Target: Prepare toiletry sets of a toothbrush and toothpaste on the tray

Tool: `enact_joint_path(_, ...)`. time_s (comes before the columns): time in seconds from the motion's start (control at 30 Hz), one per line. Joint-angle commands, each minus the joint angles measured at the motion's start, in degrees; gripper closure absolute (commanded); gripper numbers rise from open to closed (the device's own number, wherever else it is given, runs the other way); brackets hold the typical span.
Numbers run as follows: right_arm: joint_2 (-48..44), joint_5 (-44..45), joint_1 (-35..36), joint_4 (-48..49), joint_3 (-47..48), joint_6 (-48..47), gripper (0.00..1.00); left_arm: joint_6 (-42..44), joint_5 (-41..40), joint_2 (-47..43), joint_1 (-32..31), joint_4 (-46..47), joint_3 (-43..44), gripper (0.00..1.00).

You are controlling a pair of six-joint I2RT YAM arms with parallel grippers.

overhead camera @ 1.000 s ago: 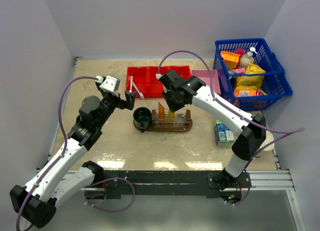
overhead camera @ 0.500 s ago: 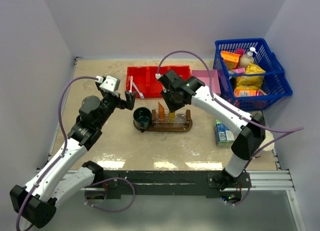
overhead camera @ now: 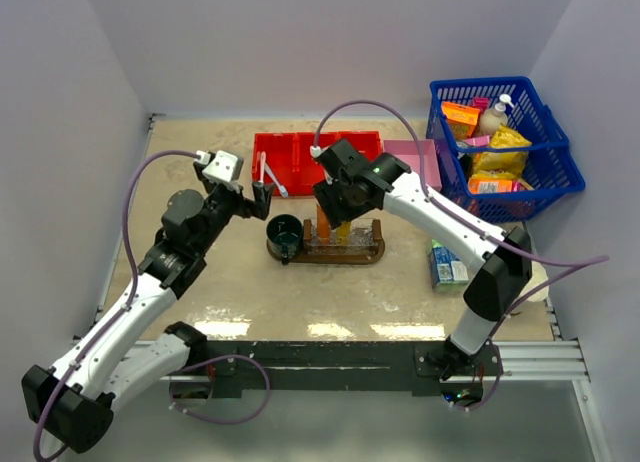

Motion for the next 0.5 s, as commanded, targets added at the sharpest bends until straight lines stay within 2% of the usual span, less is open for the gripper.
enact_joint_path(0.0, -6.3, 0.0, 0.1, 1.5, 0.1, -0.1, 0.35, 1.9, -2.3, 1.4, 0.3, 1.4, 2.0, 0.0)
enact_joint_path(0.27, -19.4, -0.5, -0.1, 4.8, -4.6, 0.4, 0.23, 3.3, -9.8, 6.7, 0.3, -0.7, 3.3, 0.0)
enact_joint_path(0.47, -28.5, -1.7, -0.1, 10.5, -10.4, 0.7, 0.23, 2.0, -12.1, 16.1, 2.5, -3.2, 6.8, 0.0)
